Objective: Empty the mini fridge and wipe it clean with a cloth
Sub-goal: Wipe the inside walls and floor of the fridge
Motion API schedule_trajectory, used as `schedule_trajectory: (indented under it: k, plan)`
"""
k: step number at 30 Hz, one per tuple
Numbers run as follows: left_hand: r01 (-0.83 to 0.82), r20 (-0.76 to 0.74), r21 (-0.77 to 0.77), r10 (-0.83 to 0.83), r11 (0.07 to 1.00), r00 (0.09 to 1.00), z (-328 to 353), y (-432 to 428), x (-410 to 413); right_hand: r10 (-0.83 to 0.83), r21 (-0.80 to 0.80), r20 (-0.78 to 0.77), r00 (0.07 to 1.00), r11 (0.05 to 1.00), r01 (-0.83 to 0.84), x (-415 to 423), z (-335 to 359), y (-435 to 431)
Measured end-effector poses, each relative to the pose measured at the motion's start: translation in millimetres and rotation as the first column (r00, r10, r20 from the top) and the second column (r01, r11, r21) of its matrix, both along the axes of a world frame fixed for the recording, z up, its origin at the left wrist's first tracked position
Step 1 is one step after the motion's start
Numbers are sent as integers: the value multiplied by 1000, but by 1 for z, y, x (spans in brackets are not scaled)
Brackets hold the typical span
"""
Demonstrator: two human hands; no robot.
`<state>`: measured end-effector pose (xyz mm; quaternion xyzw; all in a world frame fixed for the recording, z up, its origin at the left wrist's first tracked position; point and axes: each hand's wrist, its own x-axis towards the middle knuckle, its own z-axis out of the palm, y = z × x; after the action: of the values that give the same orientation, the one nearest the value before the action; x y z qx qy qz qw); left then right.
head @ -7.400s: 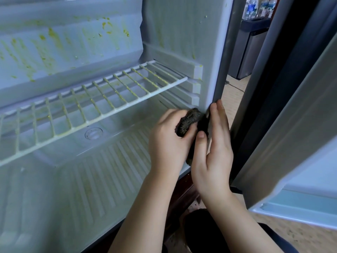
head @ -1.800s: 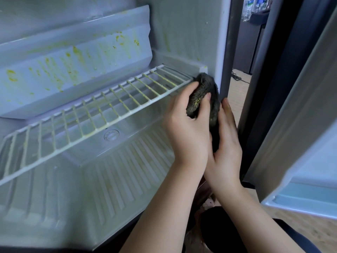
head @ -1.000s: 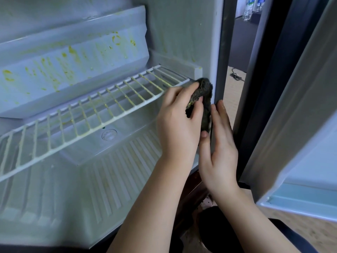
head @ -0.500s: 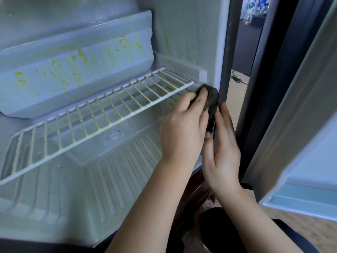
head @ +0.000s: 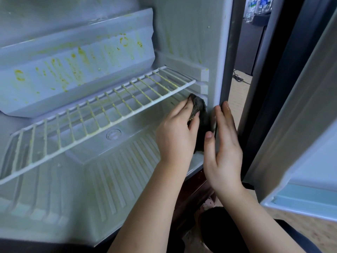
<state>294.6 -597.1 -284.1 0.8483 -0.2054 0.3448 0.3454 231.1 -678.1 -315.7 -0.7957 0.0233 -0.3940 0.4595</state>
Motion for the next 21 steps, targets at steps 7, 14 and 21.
schedule_trajectory:
  k: [7, 14, 21]
  plan:
    - [6, 48, -90, -1, 996, 999, 5, -6, 4, 0, -9, 3, 1000, 1000, 0, 0, 0, 0]
    - [-106, 65, 11, 105, 994, 992, 4, 2, 22, 2, 10, -4, 1000, 1000, -2, -1, 0, 1]
    - [-161, -80, -128, 152, 979, 985, -4, 14, 69, -49, 52, 21, 999, 998, 48, 3, -1, 5]
